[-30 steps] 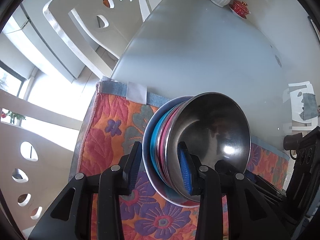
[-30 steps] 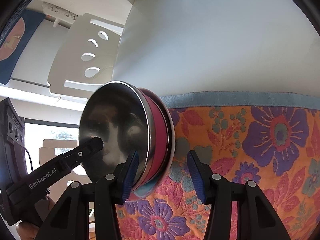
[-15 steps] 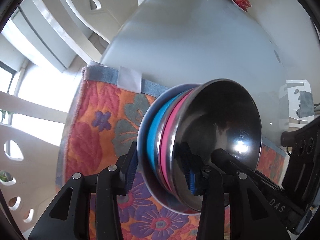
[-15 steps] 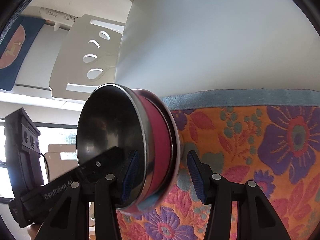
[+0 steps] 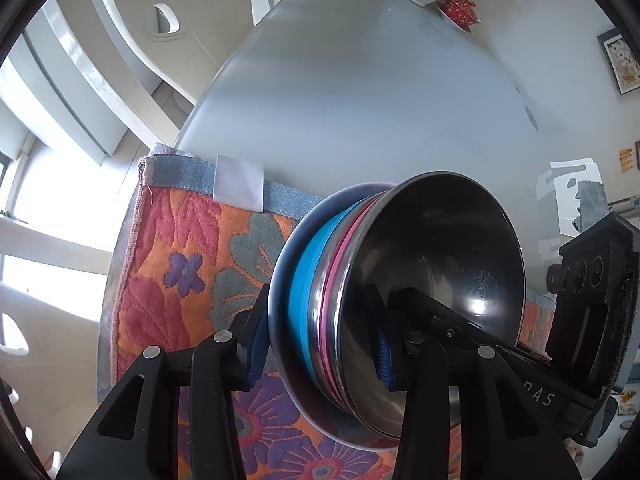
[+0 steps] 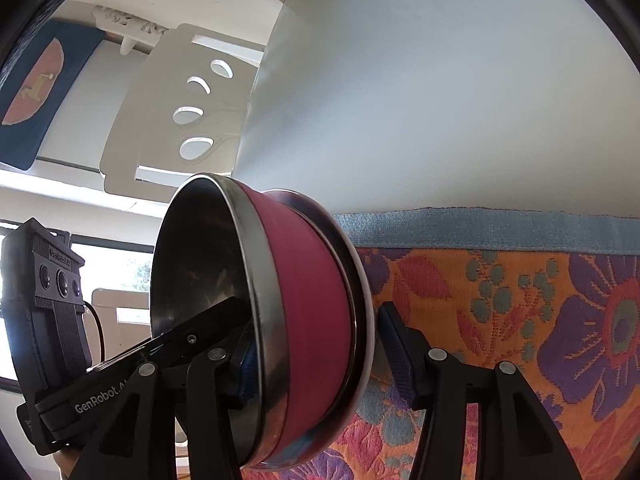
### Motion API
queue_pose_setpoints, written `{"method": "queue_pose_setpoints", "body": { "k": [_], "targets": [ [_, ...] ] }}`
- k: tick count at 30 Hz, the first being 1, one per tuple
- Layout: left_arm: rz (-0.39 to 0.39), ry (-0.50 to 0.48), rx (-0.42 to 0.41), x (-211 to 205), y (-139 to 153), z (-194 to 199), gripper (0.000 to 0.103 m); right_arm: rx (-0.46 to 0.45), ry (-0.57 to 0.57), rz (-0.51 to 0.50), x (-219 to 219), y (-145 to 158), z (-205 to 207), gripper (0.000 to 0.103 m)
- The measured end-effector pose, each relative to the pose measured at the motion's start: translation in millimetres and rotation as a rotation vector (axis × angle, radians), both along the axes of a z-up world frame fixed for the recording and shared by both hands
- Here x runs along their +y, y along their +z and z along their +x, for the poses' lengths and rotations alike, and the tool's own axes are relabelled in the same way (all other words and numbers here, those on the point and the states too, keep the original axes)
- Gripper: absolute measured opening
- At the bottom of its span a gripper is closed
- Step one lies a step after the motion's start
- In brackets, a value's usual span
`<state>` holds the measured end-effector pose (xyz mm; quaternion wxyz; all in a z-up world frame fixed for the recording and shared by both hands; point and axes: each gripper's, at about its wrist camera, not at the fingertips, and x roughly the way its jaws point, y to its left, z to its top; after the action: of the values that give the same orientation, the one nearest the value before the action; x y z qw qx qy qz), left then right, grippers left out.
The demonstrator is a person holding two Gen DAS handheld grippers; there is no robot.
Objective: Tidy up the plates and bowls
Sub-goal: 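Close both grippers on the rim of the whole nested bowl stack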
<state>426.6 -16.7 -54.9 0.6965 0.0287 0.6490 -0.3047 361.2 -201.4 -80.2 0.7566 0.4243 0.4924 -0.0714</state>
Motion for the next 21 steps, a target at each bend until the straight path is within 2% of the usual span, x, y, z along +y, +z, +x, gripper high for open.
{"method": "queue_pose_setpoints", "body": {
  "k": [3, 21],
  "targets": [
    [0.012, -0.035, -0.032, -4, 3, -1, 0.039, -0.014, -0.010, -0.017, 2, 4, -2, 0.049],
    [0.048, -0.002, -0.018, -4, 21, -14, 0.037, 0.041, -0.032, -0.012, 5, 25, -17, 0.047]
  ]
}}
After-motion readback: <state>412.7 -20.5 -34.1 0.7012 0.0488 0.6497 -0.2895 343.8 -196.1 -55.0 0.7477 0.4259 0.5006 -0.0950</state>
